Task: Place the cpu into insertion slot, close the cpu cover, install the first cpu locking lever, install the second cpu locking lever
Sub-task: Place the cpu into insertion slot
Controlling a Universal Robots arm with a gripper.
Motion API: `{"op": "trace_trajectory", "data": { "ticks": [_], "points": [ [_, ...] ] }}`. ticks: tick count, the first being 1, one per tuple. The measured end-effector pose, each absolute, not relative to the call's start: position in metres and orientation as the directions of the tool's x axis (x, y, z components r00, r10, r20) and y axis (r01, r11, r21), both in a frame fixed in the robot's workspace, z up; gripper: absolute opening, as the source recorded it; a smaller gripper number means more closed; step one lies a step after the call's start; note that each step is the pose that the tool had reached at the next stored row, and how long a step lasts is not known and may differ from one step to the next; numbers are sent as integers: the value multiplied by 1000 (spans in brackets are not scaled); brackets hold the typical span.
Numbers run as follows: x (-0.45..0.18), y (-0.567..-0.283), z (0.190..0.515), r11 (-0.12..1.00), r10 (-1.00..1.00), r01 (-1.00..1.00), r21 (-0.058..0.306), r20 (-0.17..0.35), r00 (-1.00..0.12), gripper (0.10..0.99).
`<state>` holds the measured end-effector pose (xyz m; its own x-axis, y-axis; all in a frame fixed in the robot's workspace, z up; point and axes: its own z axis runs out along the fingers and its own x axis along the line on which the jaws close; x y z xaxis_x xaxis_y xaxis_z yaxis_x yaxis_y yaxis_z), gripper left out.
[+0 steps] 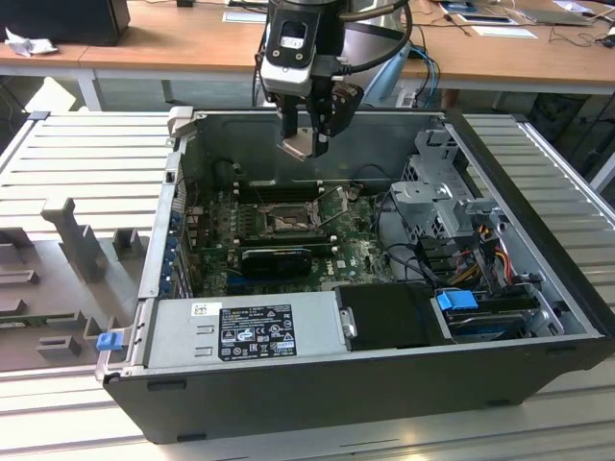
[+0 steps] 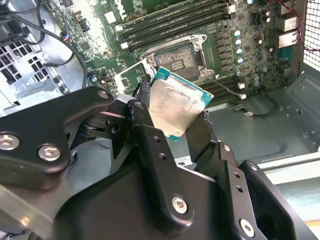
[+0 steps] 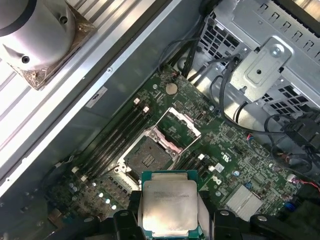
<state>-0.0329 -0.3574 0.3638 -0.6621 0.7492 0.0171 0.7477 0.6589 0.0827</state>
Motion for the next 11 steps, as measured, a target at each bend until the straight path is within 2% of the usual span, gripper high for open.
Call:
{"op": "trace_trajectory", "data": {
  "ticks": [4, 11],
  "points": [
    [-33, -357, 362, 658, 750, 748, 82, 17, -661, 529],
    [-33, -357, 361, 588, 807, 805, 83, 17, -591, 529]
  ]
}}
